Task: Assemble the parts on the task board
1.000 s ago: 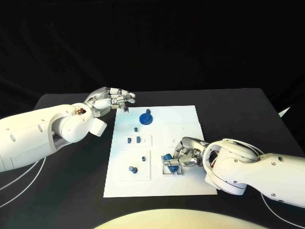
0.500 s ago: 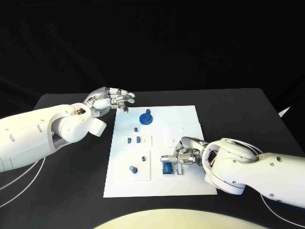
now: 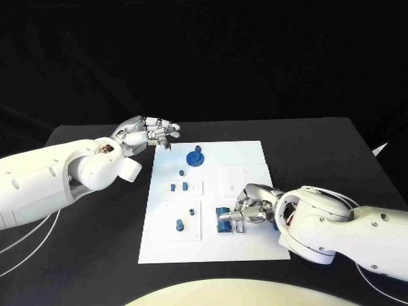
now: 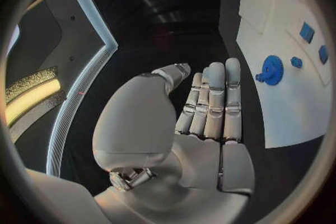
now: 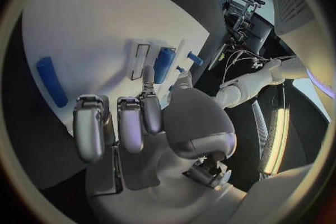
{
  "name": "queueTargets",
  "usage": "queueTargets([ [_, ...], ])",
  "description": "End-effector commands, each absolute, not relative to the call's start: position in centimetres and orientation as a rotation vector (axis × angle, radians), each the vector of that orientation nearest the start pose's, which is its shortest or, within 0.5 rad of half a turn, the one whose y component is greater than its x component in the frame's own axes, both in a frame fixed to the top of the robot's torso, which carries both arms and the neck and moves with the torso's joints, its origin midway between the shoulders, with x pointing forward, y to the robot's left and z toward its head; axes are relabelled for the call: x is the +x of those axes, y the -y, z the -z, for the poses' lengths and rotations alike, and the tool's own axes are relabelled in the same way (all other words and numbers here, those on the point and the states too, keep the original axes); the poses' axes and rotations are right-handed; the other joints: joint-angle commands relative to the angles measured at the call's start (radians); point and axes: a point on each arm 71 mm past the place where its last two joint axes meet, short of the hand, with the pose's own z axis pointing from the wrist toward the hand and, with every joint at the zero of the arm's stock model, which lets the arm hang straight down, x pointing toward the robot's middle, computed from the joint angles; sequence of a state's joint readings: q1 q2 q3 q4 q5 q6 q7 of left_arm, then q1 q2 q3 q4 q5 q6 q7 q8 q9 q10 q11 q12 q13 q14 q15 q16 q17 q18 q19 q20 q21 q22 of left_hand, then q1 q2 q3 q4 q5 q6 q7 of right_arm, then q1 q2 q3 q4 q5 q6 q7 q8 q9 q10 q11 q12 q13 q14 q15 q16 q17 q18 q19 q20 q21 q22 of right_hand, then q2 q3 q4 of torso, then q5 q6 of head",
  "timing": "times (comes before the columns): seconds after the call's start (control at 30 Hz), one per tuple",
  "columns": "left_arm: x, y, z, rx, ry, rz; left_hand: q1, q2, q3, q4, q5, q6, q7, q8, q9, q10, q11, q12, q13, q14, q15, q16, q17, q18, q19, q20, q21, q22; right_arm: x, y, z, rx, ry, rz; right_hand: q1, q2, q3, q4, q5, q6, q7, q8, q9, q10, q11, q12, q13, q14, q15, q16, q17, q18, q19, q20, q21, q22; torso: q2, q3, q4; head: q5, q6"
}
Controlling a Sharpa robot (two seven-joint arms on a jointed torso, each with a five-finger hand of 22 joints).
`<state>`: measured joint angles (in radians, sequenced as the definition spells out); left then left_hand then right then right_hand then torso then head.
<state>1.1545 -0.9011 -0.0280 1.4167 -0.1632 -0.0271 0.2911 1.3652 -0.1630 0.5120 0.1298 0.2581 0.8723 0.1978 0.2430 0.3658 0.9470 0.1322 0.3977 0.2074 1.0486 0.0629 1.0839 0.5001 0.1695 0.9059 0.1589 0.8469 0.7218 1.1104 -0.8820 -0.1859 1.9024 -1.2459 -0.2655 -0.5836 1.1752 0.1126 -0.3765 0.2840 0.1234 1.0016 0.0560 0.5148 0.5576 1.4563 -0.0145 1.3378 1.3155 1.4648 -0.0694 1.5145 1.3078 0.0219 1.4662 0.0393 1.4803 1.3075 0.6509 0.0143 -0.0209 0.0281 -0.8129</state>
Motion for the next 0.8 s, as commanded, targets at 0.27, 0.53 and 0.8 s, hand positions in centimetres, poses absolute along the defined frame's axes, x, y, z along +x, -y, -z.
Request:
queueTargets([
  [0.27,49.0,-25.3,20.5,-0.998,-1.653,1.563,0.001,0.011,-0.001,0.005,0.001,0.004,-0.002,0.005,0.001,-0.003,-0.001,0.007,0.002,-0.006,-0.003,0.005,-0.001,0.015,0.009,-0.001,-0.007,-0.001,36.2,17.5,24.0,0.207,-2.073,-0.623,0.125,0.008,-0.031,-0.005,0.055,-0.045,0.013,-0.025,-0.004,0.004,0.009,-0.008,0.082,0.08,0.0,0.003,0.136,-0.003,0.073,-0.001,-0.004,0.238,-0.001,-0.0007,-0.0011,-0.006,0.0],
  [0.53,48.9,-25.2,20.4,-0.995,-1.642,1.57,0.001,0.007,-0.003,0.005,0.001,0.002,-0.001,0.005,0.001,-0.003,-0.001,0.008,0.002,-0.006,-0.004,0.005,-0.001,0.015,0.01,-0.001,-0.008,-0.002,36.8,21.8,23.0,0.256,-1.997,-0.574,0.233,-0.002,-0.042,-0.024,0.069,-0.068,0.027,-0.053,-0.007,-0.006,0.021,-0.021,0.078,0.079,0.011,0.0,0.132,-0.001,0.069,0.009,-0.015,0.235,0.0,0.0002,-0.0022,-0.021,-0.002],
  [0.8,48.8,-24.9,20.3,-0.992,-1.641,1.581,0.001,0.005,-0.004,0.006,0.001,0.001,-0.001,0.004,0.001,-0.003,0.0,0.008,0.002,-0.006,-0.004,0.005,-0.001,0.015,0.01,-0.001,-0.009,-0.003,36.6,24.6,23.2,0.204,-1.984,-0.467,0.263,0.0,-0.047,-0.025,0.067,-0.049,0.024,-0.051,-0.004,-0.004,0.019,-0.018,0.082,0.08,0.01,0.002,0.138,-0.002,0.071,0.01,-0.007,0.237,0.0,0.0007,-0.0015,-0.034,-0.004],
])
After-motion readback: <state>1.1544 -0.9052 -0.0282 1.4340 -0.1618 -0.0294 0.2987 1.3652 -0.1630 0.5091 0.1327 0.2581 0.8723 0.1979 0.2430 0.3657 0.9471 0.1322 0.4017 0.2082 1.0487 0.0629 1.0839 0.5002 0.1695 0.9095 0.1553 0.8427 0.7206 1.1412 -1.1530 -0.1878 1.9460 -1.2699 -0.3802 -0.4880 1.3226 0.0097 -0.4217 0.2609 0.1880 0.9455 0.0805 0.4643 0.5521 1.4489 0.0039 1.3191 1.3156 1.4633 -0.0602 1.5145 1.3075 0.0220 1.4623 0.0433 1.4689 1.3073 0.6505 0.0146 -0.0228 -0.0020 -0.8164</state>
